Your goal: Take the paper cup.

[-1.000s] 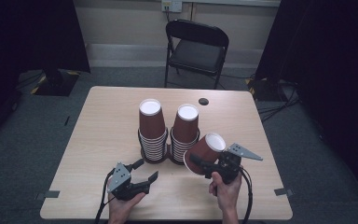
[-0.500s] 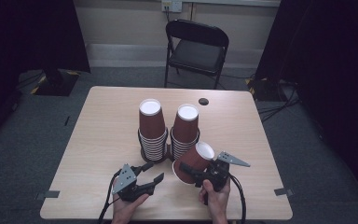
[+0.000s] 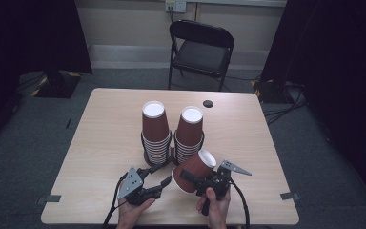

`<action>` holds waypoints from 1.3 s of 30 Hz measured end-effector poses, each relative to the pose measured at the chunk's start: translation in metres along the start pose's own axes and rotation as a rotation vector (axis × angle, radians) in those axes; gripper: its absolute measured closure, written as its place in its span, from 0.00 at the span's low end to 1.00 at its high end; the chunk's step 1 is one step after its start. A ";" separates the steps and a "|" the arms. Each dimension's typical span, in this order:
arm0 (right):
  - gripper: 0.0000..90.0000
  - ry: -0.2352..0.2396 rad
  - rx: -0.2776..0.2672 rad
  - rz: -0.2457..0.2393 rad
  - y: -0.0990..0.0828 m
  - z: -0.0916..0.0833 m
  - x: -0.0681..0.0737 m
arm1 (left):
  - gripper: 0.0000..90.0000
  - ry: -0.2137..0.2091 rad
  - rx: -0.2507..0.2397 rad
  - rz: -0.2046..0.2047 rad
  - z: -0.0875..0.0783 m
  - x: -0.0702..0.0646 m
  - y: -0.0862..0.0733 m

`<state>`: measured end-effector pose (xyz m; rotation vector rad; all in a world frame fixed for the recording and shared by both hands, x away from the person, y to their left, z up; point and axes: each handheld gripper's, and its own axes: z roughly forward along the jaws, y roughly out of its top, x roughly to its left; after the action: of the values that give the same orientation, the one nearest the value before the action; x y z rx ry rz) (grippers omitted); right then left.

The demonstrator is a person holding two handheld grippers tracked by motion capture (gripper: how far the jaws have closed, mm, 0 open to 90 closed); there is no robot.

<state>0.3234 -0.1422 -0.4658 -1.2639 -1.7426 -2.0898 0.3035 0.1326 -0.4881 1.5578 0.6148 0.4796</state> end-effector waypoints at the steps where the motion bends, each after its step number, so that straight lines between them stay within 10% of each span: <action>1: 0.16 0.007 0.002 0.014 -0.001 0.001 -0.001 | 0.47 -0.005 -0.004 -0.002 0.001 0.000 0.000; 19: 0.15 0.087 0.086 0.140 -0.012 0.015 0.000 | 0.60 0.007 -0.072 0.035 0.015 -0.009 0.001; 39: 0.12 0.087 0.125 0.133 -0.013 0.022 0.003 | 0.95 -0.004 -0.082 0.045 0.016 -0.016 -0.003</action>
<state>0.3253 -0.1181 -0.4737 -1.2010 -1.6750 -1.9026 0.3007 0.1102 -0.4914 1.4970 0.5521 0.5293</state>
